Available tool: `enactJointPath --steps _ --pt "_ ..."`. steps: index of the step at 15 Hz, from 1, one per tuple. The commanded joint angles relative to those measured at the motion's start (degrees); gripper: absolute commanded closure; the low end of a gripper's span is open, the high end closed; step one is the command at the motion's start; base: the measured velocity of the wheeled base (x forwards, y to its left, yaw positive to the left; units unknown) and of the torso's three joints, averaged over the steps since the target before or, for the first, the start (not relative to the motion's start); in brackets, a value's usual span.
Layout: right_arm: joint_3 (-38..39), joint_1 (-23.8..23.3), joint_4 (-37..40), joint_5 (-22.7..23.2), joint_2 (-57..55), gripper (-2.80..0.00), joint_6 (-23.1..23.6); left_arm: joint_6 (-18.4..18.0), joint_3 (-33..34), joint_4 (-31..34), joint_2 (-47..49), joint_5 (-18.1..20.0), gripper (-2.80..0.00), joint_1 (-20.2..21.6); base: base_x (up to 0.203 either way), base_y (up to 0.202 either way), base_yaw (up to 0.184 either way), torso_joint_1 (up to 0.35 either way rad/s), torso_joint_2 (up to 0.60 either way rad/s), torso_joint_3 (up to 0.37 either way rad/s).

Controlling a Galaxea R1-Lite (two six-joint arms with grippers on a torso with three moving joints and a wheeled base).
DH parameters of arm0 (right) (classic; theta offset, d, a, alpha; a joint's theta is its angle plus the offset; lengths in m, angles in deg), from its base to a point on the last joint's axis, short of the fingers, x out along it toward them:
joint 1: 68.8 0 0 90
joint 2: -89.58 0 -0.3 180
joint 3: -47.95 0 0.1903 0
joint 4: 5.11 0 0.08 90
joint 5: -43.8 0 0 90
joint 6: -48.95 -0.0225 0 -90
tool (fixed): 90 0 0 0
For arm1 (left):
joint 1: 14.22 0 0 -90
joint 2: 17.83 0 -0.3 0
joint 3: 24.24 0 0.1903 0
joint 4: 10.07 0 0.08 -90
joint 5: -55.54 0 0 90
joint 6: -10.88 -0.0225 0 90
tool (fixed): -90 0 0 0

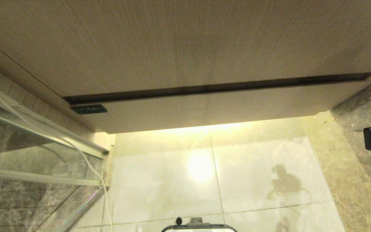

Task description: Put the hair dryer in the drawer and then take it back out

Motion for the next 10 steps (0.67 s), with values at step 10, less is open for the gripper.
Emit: enactJointPath --steps 10 --pt "13.0 0.7 0.8 4.9 12.5 0.0 -2.1 0.0 0.0 0.0 0.1 0.0 0.0 0.0 0.0 0.0 0.0 0.0 0.0 0.0"
